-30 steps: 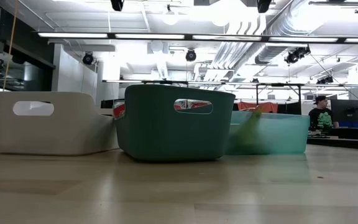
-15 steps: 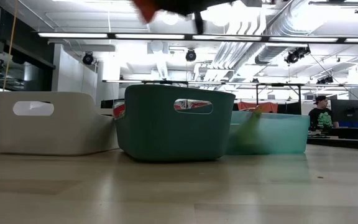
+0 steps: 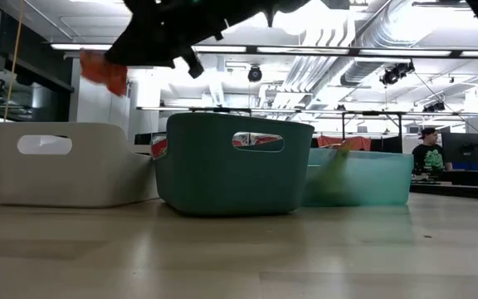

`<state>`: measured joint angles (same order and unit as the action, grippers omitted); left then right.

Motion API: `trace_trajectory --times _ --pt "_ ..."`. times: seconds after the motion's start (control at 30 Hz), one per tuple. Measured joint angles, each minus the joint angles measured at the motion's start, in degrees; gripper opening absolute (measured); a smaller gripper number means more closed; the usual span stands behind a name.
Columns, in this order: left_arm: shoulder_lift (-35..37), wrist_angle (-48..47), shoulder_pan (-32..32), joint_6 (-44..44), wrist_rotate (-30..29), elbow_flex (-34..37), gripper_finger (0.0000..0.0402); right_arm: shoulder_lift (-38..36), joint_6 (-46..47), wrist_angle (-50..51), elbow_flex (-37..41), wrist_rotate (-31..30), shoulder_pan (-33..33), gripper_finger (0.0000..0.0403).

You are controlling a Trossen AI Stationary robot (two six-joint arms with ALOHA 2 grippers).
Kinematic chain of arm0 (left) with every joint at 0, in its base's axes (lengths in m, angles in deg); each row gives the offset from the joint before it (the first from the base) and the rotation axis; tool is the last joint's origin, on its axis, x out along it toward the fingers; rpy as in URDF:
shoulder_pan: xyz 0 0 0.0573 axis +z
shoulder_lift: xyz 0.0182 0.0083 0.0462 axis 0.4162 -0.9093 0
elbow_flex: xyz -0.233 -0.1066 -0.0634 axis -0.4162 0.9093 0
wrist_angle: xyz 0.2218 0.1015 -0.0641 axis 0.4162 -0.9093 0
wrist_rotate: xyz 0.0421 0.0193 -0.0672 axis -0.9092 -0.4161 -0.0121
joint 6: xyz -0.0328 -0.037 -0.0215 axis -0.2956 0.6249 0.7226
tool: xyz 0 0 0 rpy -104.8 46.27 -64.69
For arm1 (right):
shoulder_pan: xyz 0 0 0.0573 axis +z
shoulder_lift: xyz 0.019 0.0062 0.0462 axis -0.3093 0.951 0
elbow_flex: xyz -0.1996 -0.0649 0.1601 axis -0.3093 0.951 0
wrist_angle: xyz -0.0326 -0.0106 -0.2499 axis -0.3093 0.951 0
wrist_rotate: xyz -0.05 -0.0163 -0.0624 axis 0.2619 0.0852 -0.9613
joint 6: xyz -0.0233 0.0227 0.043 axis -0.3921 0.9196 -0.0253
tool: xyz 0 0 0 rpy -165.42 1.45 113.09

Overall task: Sort candy
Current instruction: Put the orange chocolate into the white bin, then put the red candy into the green bin

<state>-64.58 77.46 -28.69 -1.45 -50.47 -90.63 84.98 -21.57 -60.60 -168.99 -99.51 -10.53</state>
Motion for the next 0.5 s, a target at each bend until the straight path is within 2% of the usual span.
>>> trace_trajectory --times 0.13,0.3,0.5 --pt "0.0 -0.3 0.0 -0.1 0.0 0.0 0.0191 1.3 0.0 8.6 -4.8 0.2 0.0 0.0094" --pt "0.0 -0.3 0.0 -1.7 0.0 0.0 0.0191 1.3 -3.1 14.1 -7.0 0.9 -0.2 0.0165" --pt "0.4 -0.4 0.0 -2.4 0.0 0.0 0.0191 -2.9 -9.0 29.9 -8.0 6.2 -1.4 0.0188"
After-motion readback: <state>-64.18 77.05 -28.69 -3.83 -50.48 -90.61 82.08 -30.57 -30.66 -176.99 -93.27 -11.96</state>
